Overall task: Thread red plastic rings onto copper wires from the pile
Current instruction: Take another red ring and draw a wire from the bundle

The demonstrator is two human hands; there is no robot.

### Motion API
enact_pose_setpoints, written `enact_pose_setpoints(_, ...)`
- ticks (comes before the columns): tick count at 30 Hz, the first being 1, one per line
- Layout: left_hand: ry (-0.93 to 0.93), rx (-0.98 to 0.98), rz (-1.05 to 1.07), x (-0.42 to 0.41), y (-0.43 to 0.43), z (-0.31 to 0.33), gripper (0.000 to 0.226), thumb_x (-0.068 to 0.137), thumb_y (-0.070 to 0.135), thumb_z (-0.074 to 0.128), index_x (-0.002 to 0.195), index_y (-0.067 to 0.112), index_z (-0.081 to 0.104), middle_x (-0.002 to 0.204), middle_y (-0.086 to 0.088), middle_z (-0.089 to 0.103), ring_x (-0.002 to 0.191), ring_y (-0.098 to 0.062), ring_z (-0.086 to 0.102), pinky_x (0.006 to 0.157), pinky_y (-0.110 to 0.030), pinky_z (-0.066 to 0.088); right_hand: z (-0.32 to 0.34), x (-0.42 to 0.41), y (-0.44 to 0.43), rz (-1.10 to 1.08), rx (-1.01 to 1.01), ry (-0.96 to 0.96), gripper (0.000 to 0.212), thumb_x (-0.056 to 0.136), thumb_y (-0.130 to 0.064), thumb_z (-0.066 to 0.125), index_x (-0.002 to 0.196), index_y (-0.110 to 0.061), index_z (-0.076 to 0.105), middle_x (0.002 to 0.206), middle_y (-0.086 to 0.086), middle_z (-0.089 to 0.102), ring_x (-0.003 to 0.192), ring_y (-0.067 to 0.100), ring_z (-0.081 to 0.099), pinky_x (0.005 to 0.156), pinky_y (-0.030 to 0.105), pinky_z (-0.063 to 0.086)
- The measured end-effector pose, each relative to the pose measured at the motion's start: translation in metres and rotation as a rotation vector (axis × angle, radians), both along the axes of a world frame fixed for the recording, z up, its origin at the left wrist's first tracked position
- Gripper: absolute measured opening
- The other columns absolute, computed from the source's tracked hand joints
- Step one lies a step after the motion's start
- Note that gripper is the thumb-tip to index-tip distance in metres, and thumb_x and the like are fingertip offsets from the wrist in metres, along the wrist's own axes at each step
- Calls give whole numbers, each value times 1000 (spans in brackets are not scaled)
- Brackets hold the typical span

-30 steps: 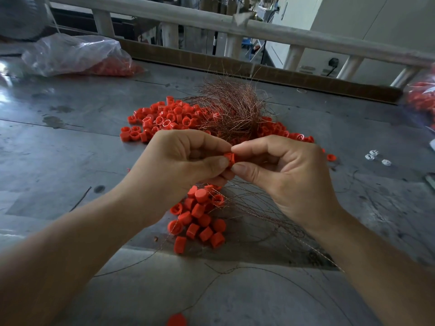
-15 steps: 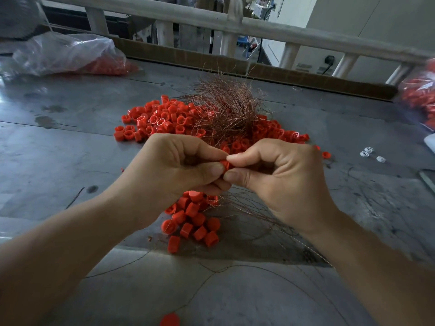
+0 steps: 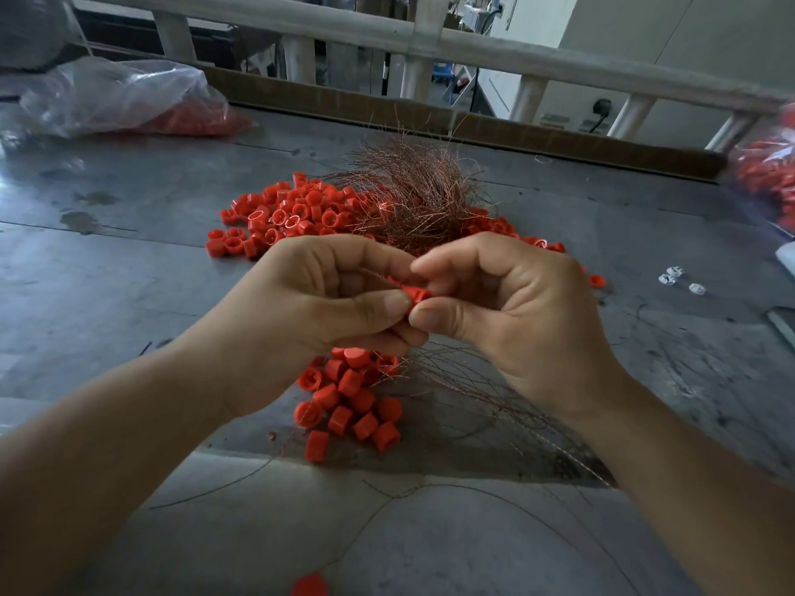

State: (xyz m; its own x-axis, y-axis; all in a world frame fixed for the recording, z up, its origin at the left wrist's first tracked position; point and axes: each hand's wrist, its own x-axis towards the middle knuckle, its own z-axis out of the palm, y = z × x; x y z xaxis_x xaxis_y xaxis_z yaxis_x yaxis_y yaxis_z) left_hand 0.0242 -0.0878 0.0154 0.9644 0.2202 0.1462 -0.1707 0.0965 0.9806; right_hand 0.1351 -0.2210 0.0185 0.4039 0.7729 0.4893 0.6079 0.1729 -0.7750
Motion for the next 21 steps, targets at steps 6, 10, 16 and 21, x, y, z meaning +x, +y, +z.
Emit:
enact_pose_setpoints(6, -3, -30, -41, 1, 4, -4, 39, 57, 13, 76, 95, 20, 68, 72, -14, 70, 65, -24, 70, 55, -23, 54, 7, 1, -2, 95, -140, -147, 18, 73, -27, 64, 87, -35, 60, 82, -7, 56, 78, 3, 54, 67, 14, 44)
enact_pose_setpoints(10, -52, 21, -80, -1, -1, -4, 53, 64, 32, 77, 112, 21, 59, 76, -9, 71, 71, -22, 70, 61, -23, 54, 5, 1, -2, 50, -144, -247, 8, 76, -23, 63, 80, -28, 57, 80, -10, 51, 75, -2, 50, 68, 9, 38)
enact_pose_setpoints(16, -123, 252, 58, -1, -12, -6, 72, 58, 25, 81, 120, 34, 45, 72, -3, 72, 65, -16, 69, 61, -20, 53, 0, -4, -2, 14, -137, -301, 4, 80, -11, 59, 81, -15, 59, 80, -13, 47, 72, 1, 48, 66, 13, 41)
enact_pose_setpoints(21, -179, 228, 45, -5, -13, -6, 59, 69, 23, 68, 122, 36, 46, 73, -5, 71, 67, -19, 70, 61, -24, 55, 2, -11, -2, -11, -69, -312, 17, 79, -5, 60, 78, -20, 53, 79, -15, 46, 71, -2, 47, 64, 11, 40)
